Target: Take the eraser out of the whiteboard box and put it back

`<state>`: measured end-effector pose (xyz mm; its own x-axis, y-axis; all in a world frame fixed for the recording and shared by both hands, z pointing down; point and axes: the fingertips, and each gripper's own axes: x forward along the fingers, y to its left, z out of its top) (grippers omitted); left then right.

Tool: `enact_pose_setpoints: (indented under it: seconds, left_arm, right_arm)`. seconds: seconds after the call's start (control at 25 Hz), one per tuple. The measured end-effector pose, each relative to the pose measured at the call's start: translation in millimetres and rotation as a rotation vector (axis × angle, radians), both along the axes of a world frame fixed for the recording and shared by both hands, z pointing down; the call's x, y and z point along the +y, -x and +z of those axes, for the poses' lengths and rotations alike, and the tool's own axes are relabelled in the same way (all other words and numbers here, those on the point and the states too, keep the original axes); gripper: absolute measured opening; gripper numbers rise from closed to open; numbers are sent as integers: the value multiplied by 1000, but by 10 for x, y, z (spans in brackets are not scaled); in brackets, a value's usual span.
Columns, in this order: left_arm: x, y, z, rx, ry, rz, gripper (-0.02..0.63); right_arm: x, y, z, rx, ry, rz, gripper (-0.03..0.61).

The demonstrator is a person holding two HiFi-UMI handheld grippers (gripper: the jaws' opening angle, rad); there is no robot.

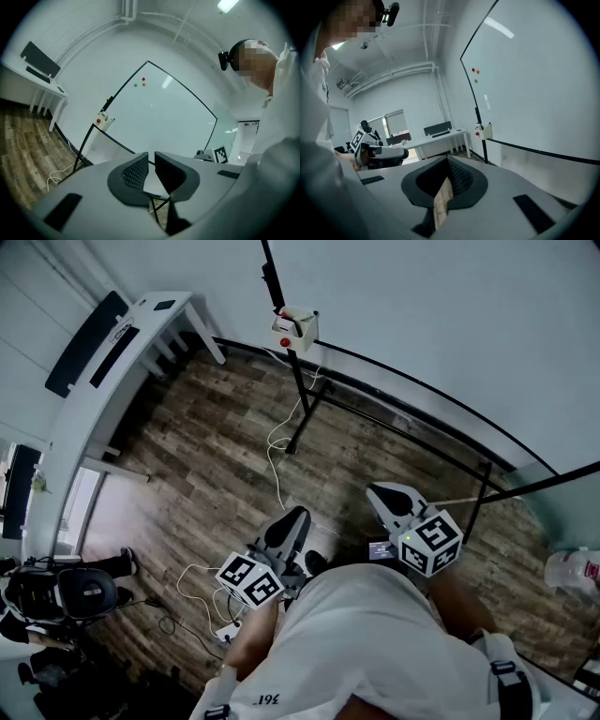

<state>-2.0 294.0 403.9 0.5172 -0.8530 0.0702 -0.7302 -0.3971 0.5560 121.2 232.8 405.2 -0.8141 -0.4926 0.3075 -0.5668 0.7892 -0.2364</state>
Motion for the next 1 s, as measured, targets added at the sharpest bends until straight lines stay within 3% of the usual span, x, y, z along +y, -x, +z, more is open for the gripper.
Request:
enact_pose_setpoints:
  seconds: [0.6, 1.0]
  left_arm:
    - [-69, 39, 1, 0, 1, -9, 41]
    - [-38, 46, 16, -14, 6, -27, 60]
  right_arm:
    - [-57, 47, -11, 4, -4, -9, 25]
    - [-60, -43, -46, -61, 13, 31, 28]
